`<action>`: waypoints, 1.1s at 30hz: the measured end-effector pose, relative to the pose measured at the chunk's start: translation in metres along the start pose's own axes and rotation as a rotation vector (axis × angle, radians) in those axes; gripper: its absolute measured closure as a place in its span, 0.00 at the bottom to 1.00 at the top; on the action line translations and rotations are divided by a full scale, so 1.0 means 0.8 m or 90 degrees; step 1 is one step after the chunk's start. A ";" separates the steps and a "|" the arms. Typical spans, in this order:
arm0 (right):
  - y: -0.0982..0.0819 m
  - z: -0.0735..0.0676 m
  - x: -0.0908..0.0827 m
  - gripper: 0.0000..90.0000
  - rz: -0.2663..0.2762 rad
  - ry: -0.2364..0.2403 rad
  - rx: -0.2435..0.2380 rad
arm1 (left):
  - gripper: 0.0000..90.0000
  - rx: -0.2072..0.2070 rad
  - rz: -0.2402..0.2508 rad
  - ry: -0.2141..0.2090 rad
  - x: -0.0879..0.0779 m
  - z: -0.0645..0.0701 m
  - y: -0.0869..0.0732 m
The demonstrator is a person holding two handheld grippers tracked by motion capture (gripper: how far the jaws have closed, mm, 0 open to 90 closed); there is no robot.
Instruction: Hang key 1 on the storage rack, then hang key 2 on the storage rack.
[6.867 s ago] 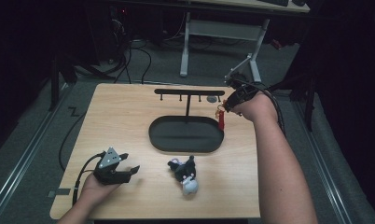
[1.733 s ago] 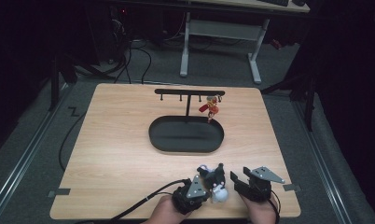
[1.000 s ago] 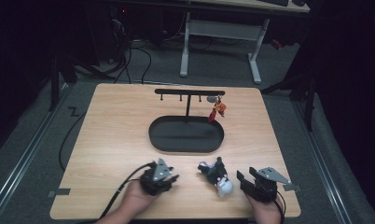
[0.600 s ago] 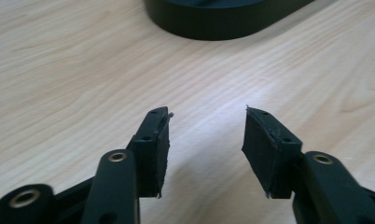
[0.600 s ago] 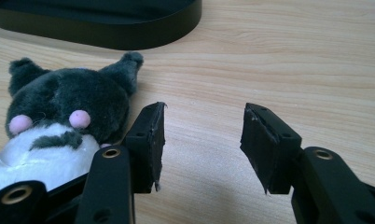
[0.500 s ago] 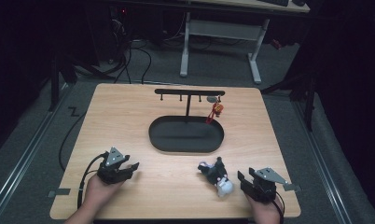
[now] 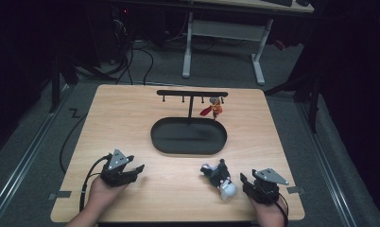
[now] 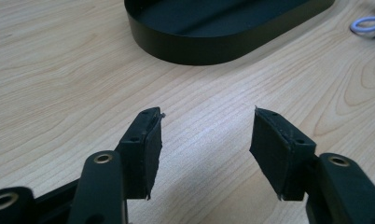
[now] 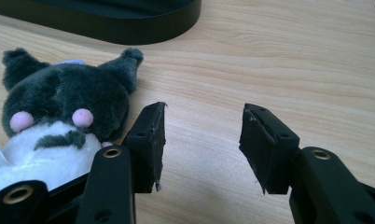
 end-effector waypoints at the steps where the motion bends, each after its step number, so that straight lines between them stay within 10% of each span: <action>1: 0.004 -0.001 0.002 0.56 -0.015 -0.002 -0.004 | 0.48 0.000 0.001 -0.003 0.000 0.000 0.000; 23: 0.029 -0.008 0.025 0.39 -0.283 0.056 -0.040 | 0.47 0.021 0.015 -0.016 0.005 0.007 0.012; 33: 0.032 -0.008 0.030 0.39 -0.331 0.050 -0.060 | 0.47 0.024 0.016 -0.025 0.005 0.007 0.011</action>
Point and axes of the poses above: each handheld gripper's, and its own axes: x roughly forward along the jaws, y roughly out of its top, z roughly to its right, the point moved 4 cm from there along x, roughly forward along the jaws, and after that the axes turned 3 degrees about y, right-handed, at the moved point
